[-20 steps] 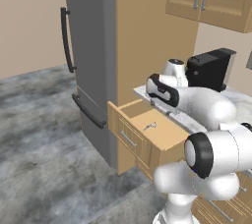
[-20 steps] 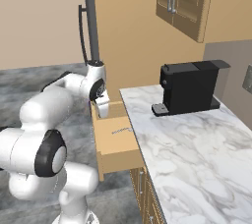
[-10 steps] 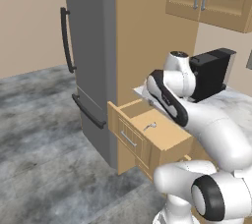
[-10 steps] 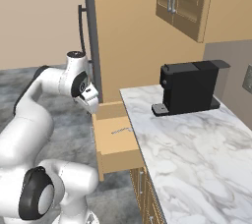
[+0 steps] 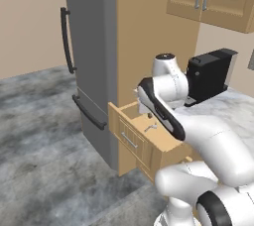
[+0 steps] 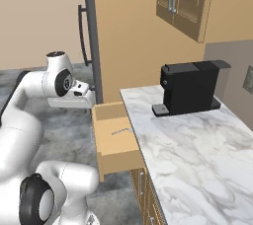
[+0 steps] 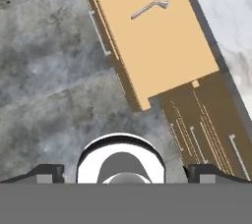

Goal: Pick up the metallic utensils from the counter and place them in the open drawer. Make sure not to pick up any wooden utensils.

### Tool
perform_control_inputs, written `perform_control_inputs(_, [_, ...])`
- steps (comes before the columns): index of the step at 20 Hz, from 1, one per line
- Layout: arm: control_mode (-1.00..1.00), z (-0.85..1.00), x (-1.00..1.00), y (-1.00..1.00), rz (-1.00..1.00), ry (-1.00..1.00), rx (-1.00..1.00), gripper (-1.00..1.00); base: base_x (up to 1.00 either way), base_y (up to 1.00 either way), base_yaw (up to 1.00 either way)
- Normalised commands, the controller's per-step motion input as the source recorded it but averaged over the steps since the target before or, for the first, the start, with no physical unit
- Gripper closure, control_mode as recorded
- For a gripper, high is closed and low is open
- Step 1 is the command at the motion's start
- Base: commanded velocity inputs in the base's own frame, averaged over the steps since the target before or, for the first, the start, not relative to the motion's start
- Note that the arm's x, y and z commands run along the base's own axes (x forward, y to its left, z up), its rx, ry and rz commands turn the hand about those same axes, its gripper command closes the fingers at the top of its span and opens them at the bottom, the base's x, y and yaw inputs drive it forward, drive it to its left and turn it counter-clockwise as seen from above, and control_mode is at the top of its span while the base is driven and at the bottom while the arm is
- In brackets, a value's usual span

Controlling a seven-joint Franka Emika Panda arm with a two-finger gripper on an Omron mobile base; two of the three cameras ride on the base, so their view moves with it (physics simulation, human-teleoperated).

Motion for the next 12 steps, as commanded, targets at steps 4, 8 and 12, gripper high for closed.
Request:
perform_control_inputs(4, [-1.0,-0.3,-0.31,-0.13,0.34,0.0,-0.03,-1.0,0.0,0.0,0.0])
perform_control_inputs(8, [-1.0,0.0,-0.01,-0.01,0.03,0.0,0.0,-1.0,0.0,0.0,0.0])
perform_control_inputs(12, [-1.0,0.0,0.0,0.0,0.0,0.0,0.0,-1.0,0.0,0.0,0.0])
